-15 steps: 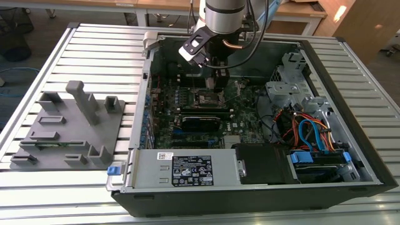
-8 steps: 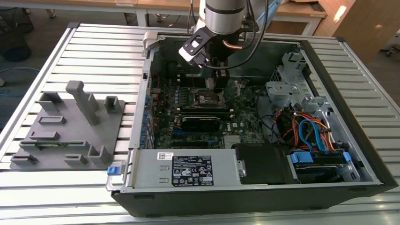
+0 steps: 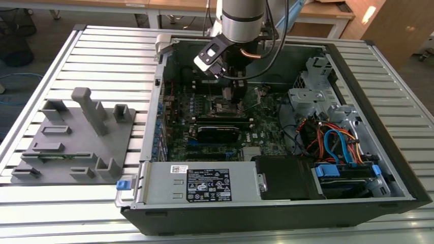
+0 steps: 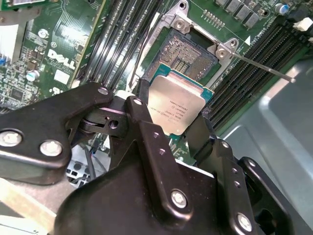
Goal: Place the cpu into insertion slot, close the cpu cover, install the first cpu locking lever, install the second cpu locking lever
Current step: 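Place the cpu into insertion slot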
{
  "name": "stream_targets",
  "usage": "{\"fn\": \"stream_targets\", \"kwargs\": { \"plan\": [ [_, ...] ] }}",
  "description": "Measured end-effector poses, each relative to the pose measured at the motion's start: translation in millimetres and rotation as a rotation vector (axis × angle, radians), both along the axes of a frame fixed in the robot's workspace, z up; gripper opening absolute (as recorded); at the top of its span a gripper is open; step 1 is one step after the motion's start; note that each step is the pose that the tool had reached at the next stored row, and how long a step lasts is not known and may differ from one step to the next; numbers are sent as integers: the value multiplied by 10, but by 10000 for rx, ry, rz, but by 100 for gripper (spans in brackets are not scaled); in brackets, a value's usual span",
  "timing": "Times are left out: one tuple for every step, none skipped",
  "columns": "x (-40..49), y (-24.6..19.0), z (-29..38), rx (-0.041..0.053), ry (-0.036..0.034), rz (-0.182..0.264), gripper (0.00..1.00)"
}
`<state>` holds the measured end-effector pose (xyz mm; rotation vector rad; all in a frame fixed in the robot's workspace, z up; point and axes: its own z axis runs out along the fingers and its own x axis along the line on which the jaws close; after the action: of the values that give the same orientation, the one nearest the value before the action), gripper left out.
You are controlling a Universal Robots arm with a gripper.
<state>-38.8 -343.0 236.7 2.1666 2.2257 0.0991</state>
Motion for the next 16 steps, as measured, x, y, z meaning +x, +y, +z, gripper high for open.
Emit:
{"fn": "stream_targets", "kwargs": {
  "plan": [
    [-2, 1, -19, 1, 0, -1, 54],
    [-4, 2, -38, 1, -1, -1, 54],
    [-5, 3, -56, 0, 0, 0, 54],
    [-6, 4, -73, 0, 0, 1, 54],
    [-8, 5, -90, 1, 0, 0, 54],
    [-9, 6, -107, 1, -1, 0, 54],
    [-11, 6, -121, 1, 0, 0, 54],
    [-12, 7, -133, 0, 0, 0, 54],
    [-12, 7, -139, 1, 0, 1, 54],
    [-12, 7, -140, -1, 1, 1, 54],
    [-13, 7, -140, -1, 1, 1, 54],
    [-13, 7, -140, -2, 2, 0, 54],
    [-13, 7, -143, 0, 0, 0, 54],
    [-13, 7, -144, 0, 1, 0, 54],
    [-13, 7, -145, 1, 1, 0, 54],
    [-13, 7, -145, 0, 1, 0, 54]
  ]
}}
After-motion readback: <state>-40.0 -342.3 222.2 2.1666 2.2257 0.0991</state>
